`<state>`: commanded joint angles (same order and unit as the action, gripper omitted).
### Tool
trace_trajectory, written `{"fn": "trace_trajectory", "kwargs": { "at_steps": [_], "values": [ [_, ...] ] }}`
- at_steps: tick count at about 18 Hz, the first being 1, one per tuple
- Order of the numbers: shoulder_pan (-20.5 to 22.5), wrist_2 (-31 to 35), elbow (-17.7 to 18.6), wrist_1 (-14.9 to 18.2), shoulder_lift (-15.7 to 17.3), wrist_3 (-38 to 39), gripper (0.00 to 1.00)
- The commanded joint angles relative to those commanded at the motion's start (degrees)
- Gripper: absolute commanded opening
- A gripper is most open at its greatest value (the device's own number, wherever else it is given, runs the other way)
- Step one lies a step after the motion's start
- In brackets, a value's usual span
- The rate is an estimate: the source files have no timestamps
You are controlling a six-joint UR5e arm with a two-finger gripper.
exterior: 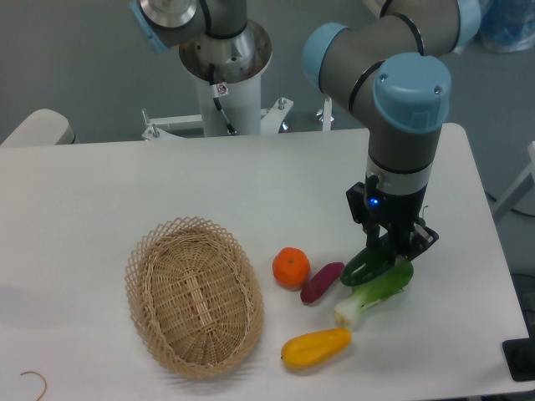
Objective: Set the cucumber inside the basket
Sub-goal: 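Close the gripper on the green cucumber beside the bok choy, then lift the cucumber and carry it toward the wicker basket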
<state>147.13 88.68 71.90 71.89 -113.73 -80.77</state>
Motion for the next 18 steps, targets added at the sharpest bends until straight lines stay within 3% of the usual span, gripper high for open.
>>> {"fn": "trace_trajectory", "kwargs": {
  "at_steps": [11,18],
  "values": [
    [-3.8,-0.3,0.6,-0.1,0.5,7.1,0.25],
    [-11.1,0.0,3.2,-0.6,0.6,23.7,0.25]
  ]
}}
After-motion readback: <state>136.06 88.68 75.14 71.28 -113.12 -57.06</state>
